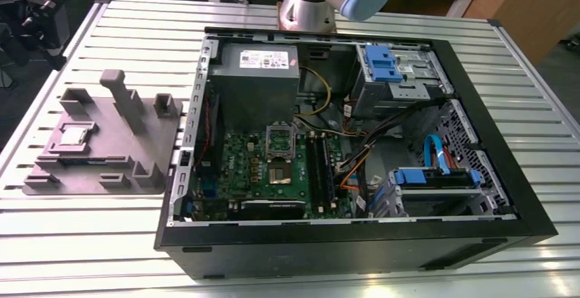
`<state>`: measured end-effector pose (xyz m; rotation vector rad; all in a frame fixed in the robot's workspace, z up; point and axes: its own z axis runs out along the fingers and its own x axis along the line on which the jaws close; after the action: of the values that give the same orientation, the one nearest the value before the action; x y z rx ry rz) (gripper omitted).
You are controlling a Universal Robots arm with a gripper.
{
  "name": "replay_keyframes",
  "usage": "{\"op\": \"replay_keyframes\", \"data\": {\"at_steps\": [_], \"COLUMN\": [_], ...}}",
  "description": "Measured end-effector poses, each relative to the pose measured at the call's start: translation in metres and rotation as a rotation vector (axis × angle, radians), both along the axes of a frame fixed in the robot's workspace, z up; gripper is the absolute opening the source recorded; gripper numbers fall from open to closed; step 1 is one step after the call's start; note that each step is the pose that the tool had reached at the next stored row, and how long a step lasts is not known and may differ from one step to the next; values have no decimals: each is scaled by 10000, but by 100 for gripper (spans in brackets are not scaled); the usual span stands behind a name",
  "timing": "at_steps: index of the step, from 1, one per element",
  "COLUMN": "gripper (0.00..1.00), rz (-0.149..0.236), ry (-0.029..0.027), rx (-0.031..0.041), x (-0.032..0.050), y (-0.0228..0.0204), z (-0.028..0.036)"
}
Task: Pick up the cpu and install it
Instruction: 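Pick up the cpu and move it towards the insertion slot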
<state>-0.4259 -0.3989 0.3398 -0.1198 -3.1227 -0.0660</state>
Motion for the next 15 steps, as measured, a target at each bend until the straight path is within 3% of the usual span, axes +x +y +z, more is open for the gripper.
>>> {"op": "replay_keyframes", "data": {"at_steps": [7, 15], "gripper": [53, 53], "rz": [-2, 6], "ry": [0, -1], "rx": [0, 0], "x": [-12, -101], "y": [0, -1], "z": [-1, -17]}}
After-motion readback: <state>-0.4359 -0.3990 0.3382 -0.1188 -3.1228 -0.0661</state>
